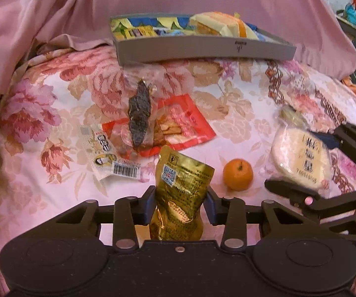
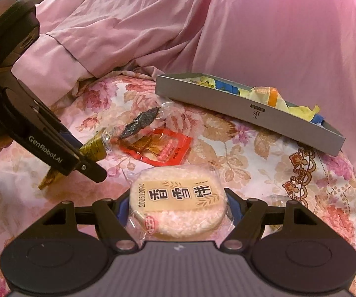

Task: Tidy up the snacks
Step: 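Lift the gold pouch and rice cake pack and carry both over the grey tray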

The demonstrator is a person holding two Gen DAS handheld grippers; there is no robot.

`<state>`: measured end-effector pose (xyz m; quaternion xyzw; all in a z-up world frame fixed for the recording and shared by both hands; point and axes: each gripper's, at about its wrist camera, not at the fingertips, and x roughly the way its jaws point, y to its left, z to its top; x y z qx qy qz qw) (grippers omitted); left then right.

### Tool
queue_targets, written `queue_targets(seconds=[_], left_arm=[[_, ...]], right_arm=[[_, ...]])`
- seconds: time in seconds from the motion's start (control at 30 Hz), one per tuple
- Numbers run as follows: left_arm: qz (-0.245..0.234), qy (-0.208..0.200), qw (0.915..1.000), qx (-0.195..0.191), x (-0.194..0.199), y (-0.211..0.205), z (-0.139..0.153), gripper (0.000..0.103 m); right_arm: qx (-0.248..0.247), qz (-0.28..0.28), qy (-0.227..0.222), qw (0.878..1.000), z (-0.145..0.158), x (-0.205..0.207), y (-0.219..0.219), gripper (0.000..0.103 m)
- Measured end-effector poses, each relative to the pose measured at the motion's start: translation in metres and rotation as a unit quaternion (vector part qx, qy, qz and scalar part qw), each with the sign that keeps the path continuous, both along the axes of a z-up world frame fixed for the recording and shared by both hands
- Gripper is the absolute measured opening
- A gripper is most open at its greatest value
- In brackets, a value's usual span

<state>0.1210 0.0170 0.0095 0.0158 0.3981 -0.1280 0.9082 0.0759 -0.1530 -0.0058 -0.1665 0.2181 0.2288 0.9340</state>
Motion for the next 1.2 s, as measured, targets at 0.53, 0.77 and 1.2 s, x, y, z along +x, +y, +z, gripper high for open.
queue_targets(seconds=[0.53,0.77,1.2], left_arm=[[0.013,-0.039,0.999,-0.019,-0.007,0.006,0.01,0.026],[0.021,-0.048,0.9983,-0.024,-0.007,0.007,0.013,0.023],[0.031,-0.087,0.9949,-0.04,0.01,0.005,0.041,0.023]], right_arm=[[0.006,0.006,0.002,1.0,0.001,-0.002,0.003,0.077],[0.008,0.007,0.005,1.0,0.0,-0.003,0.005,0.077],[0.022,0.01,-0.019,1.0,0.016,0.0,0.014,0.077]])
